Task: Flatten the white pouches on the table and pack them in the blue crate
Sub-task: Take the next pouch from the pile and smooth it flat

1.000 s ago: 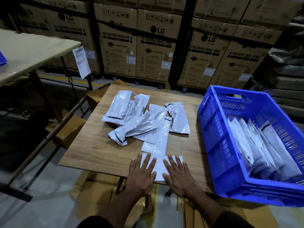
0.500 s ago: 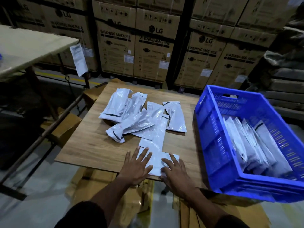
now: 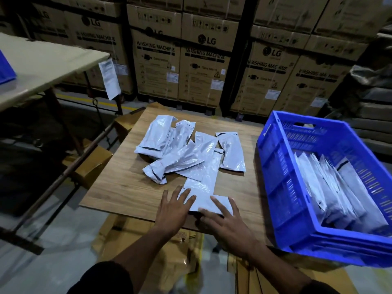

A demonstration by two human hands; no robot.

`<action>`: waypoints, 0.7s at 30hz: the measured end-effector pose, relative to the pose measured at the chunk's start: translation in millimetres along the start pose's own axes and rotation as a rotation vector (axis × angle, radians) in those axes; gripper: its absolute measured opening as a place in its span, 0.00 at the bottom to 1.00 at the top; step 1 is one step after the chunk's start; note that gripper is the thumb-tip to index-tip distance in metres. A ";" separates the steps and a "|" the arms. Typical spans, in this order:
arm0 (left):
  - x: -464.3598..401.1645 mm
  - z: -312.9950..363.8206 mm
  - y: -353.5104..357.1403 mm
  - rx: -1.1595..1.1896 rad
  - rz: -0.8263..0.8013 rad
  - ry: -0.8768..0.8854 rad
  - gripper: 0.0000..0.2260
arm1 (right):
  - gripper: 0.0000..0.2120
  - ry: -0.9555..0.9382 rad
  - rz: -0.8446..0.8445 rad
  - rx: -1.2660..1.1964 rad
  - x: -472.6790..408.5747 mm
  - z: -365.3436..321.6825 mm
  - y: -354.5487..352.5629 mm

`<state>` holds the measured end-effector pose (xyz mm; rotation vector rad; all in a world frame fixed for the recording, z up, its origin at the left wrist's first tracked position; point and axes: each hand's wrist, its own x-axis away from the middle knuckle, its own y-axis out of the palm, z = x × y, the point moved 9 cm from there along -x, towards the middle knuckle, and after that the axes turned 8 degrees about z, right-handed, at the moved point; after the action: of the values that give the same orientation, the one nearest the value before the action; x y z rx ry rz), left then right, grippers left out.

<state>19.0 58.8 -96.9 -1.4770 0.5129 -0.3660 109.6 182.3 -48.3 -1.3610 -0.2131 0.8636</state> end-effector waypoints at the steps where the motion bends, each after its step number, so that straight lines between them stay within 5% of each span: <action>1: -0.3 -0.7 -2.6 0.000 0.014 0.008 0.31 | 0.26 -0.095 -0.020 0.028 1.4 -7.1 -1.3; 4: -1.3 -4.5 -6.7 0.020 0.061 0.036 0.33 | 0.18 -0.186 -0.096 0.015 4.8 -1.0 14.2; 8: -0.5 -13.0 -15.9 0.032 0.144 -0.001 0.35 | 0.07 -0.079 0.007 -0.179 -15.8 25.7 0.7; 11: 10.0 -20.2 -44.5 0.063 0.361 -0.135 0.34 | 0.04 0.195 0.065 -0.397 -32.3 55.1 -18.3; 14: 21.9 -17.2 -60.8 0.075 0.488 -0.127 0.33 | 0.15 0.505 0.150 -0.710 -34.8 80.9 -27.3; 18: 24.5 2.1 -39.0 0.104 0.401 0.059 0.32 | 0.16 0.723 -0.061 -1.076 -29.6 95.0 -5.2; 21: 22.1 12.5 4.3 0.085 0.193 0.098 0.30 | 0.16 0.746 -0.249 -1.024 -22.5 103.7 16.7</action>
<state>43.9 57.9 -103.2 -1.3197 0.7044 -0.3045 25.1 246.1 -30.8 -2.4423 -0.2389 -0.0738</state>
